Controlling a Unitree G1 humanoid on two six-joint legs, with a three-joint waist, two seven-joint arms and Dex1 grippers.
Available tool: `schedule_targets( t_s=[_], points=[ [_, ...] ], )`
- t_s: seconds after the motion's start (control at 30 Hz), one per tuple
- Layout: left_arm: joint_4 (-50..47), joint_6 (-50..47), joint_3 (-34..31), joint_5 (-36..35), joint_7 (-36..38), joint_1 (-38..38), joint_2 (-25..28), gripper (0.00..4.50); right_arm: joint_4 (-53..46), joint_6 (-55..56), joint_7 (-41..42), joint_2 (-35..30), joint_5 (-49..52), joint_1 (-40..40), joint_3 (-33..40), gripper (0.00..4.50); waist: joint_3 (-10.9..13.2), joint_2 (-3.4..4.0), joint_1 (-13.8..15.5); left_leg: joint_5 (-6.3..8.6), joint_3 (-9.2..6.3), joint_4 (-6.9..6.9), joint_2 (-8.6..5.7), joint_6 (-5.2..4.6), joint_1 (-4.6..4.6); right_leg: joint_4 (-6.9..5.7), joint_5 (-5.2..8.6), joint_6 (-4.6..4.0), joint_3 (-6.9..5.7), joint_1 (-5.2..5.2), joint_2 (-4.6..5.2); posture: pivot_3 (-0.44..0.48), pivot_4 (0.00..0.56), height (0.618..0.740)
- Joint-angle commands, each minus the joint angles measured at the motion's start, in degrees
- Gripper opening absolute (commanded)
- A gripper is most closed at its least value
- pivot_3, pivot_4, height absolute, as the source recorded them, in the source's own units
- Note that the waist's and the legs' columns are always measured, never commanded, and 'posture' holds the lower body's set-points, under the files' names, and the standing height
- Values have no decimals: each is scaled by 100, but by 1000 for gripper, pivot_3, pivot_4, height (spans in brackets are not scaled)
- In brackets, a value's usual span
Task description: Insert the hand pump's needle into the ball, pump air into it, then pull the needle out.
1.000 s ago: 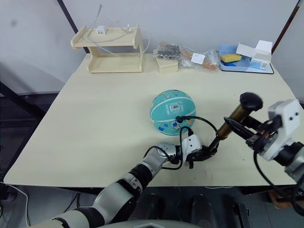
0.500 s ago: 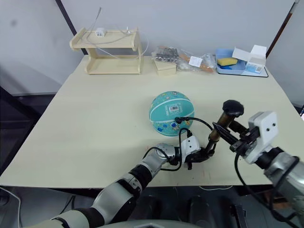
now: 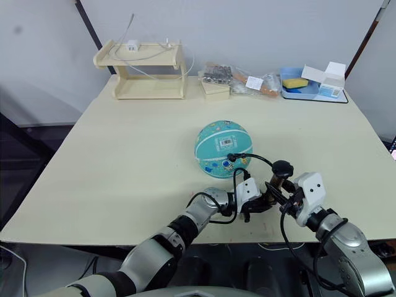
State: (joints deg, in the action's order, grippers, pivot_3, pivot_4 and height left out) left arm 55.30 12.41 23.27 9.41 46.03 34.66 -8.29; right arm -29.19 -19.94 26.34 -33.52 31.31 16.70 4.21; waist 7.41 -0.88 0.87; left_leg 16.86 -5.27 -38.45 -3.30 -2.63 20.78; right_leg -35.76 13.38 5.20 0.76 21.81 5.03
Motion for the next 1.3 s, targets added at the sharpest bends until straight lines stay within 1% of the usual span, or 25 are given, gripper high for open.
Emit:
schedule_targets(
  t_s=[0.03,0.1,0.17,0.23,0.3,0.4,0.5,0.57,0.63,0.73,0.8,0.87,0.93,1.03,1.13,1.23,1.3],
  points=[
    [314,-130,79,130,-22,-80,-24,1032,-970,-536,-53,-346,806,62,995,975,35,31,21,0,0,0,-4,0,7,0,0,0,1,5,3,0,150,740],
    [388,-132,140,194,-90,-47,-16,1032,-1404,-845,-196,-580,1418,-65,1590,975,52,51,20,-1,-1,0,-14,-1,21,0,-10,-15,4,18,12,0,150,740],
    [460,-142,186,237,-147,-18,-8,1032,-1688,-1132,-391,-842,2129,-234,2162,975,69,55,21,-1,0,-1,-16,-2,38,-1,-15,-21,5,33,13,0,150,740],
    [519,-119,245,293,-198,3,11,1032,-1850,-1387,-561,-1243,2897,-374,2811,975,78,52,24,-1,-1,-3,-16,-2,52,-1,-15,-20,2,43,13,0,150,740],
    [547,-113,282,308,-235,13,24,1032,-1873,-1592,-735,-1667,3662,-507,3441,975,79,57,22,-2,-1,-11,-17,-3,84,-5,-17,-20,1,73,13,0,150,740],
    [591,-110,323,313,-282,41,34,1032,-1755,-1851,-934,-2191,4528,-653,4152,975,95,48,21,-3,1,-19,-18,-4,100,-9,-20,-19,2,89,12,0,150,740],
    [633,-96,332,299,-308,68,39,1032,-1606,-2102,-1100,-2573,5146,-728,4606,975,107,43,26,-3,1,-19,-18,-4,103,-9,-20,-20,2,90,13,0,150,740],
    [639,-81,334,284,-308,66,38,1032,-1576,-2277,-1141,-2628,5129,-661,4450,975,110,37,33,-3,-1,-19,-17,-4,106,-8,-20,-20,0,90,13,0,150,740],
    [645,-73,339,275,-316,66,29,1032,-1603,-2366,-1063,-2563,4777,-560,4054,975,112,36,37,-2,2,-19,-17,-6,107,-8,-20,-20,2,90,14,0,150,740],
    [621,-50,335,229,-304,52,10,1032,-1431,-2223,-869,-2022,3815,-331,3009,975,106,10,39,-2,1,-17,-17,-6,101,-8,-20,-20,-1,89,12,0,150,740],
    [592,-38,300,185,-284,61,19,1032,-1224,-1933,-624,-1697,2918,-152,2197,975,94,-9,28,-2,0,-17,-17,-6,98,-8,-19,-20,0,87,10,0,150,740],
    [582,-41,276,168,-274,72,25,1032,-1083,-1691,-435,-1466,2385,-62,1748,975,82,-21,15,-2,3,-21,-17,-6,91,-8,-19,-19,2,80,10,0,150,740],
    [560,-53,224,128,-264,67,31,1032,-802,-1397,-279,-1206,1821,33,1171,975,45,-62,3,-2,2,-21,-17,-5,85,-8,-20,-18,1,75,8,0,150,740],
    [500,-71,187,112,-252,32,35,1032,-122,-913,-52,-718,909,93,221,975,12,-90,-7,-2,0,-20,-9,-3,63,-8,-17,-16,-1,61,1,0,150,740],
    [466,-95,154,111,-234,28,39,1032,403,-622,84,-332,400,24,-273,975,-2,-105,-20,2,2,-4,-1,-1,-16,2,0,5,-1,-11,2,0,150,740],
    [421,-119,120,114,-212,31,43,1032,999,-340,245,-67,-133,-41,-693,975,-17,-111,-22,2,1,0,11,0,-22,3,0,4,-3,-14,-3,0,150,740],
    [387,-112,100,108,-205,28,41,1032,1285,-222,312,73,-342,-77,-801,975,-28,-94,-20,1,1,1,13,1,-23,3,0,3,-5,-14,-5,0,150,740]
  ],
)
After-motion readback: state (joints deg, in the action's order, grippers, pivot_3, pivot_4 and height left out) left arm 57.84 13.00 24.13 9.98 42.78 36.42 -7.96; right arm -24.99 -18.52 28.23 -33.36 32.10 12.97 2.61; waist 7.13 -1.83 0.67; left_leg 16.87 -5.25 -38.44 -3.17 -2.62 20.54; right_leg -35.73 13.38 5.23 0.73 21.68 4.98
